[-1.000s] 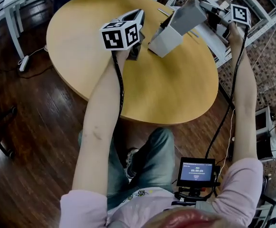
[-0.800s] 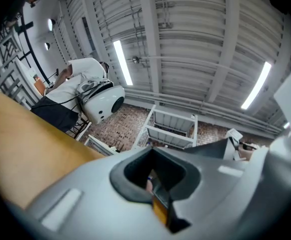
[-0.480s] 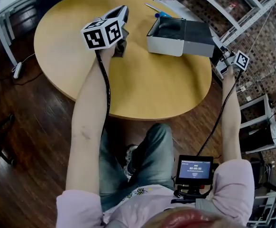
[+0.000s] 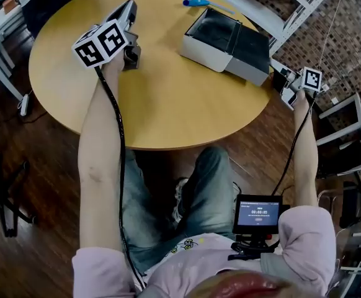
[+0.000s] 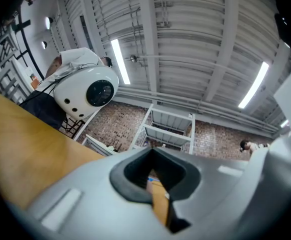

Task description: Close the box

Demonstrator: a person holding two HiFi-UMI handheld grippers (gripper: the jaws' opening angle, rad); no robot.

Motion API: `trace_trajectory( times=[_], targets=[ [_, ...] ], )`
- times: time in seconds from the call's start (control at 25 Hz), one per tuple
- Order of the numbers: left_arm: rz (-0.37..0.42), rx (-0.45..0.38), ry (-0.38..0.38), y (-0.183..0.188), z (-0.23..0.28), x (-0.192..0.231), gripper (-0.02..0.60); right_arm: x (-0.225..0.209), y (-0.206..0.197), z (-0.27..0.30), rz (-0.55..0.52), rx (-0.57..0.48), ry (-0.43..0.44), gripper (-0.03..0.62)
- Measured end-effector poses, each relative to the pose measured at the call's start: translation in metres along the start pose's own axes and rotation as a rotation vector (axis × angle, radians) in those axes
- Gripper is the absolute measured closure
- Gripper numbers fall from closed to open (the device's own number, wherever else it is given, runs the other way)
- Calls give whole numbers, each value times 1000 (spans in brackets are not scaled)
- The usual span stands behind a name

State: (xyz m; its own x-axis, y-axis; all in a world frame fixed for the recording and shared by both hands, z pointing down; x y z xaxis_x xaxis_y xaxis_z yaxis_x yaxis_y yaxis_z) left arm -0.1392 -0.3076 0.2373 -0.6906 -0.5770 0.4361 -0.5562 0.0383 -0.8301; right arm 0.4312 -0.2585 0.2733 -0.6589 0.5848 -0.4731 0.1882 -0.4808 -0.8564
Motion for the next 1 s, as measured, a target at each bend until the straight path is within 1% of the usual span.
trace_trajectory(
  times=[0.04, 0.08, 0.16, 0.2, 0.24, 0.28, 0.32, 0.36, 0.44, 0.52, 0.56, 0.6, 0.64, 0.68, 0.8, 0.88, 0.96, 1.0],
  targets=[
    [5, 6, -4, -1, 1, -1, 580, -2, -5, -6, -22, 29, -33, 519],
    [9, 12, -7, -2, 3, -1, 580, -4, -7, -15, -38, 31, -73, 526],
    [14, 22, -13, -2, 3, 0, 580, -6, -3, -41, -51, -34, -184, 569],
    [13, 21, -14, -1, 3, 1, 580, -3, 3, -52, -64, -63, -242, 565],
    [12, 19, -13, 0, 2, 3, 580, 1, 8, -59, -98, -71, -280, 543],
    [10, 17, -11, 1, 1, 5, 580, 8, 13, -63, -171, -56, -291, 492],
    [10, 15, -8, 2, 0, 6, 580, 15, 18, -65, -284, -21, -297, 480],
    [11, 14, -6, 2, -1, 6, 580, 21, 20, -70, -406, 29, -327, 475],
    [16, 16, -7, 0, -2, 5, 580, 24, 15, -85, -614, 159, -450, 447],
    [25, 23, -12, -2, 0, 1, 580, 22, 5, -98, -810, 297, -603, 447],
    [30, 28, -15, -2, 1, -1, 580, 23, 1, -101, -910, 346, -679, 447],
    [35, 33, -17, -2, 2, -2, 579, 25, -1, -102, -1002, 374, -741, 447],
    [39, 36, -19, -2, 2, -2, 579, 29, -2, -101, -1072, 382, -783, 447],
    [43, 38, -22, -1, 3, -3, 578, 33, -2, -100, -1115, 380, -803, 448],
    [63, 47, -33, -3, 4, -7, 578, 44, 2, -89, -1160, 370, -810, 448],
    [88, 61, -44, -4, 6, -10, 578, 46, 6, -82, -1136, 366, -803, 450],
    [119, 75, -53, -5, 8, -15, 578, 44, 13, -77, -1077, 335, -791, 535],
    [137, 84, -57, -6, 9, -17, 578, 44, 15, -73, -1081, 338, -802, 556]
  ],
)
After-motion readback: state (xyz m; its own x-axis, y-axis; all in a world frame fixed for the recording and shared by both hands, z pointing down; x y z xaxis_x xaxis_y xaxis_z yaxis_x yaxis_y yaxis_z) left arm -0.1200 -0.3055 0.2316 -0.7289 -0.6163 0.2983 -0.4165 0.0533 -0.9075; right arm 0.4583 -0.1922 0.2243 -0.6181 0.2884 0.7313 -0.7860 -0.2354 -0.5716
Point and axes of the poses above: the fingertips, and each gripper's own axes: z forward along the fingers, x to its left, y out of its top, the point moved 10 cm from there along -z, backward along the fingers, and after that the axes turned 5 degrees about -z, right-handed, at the moved point
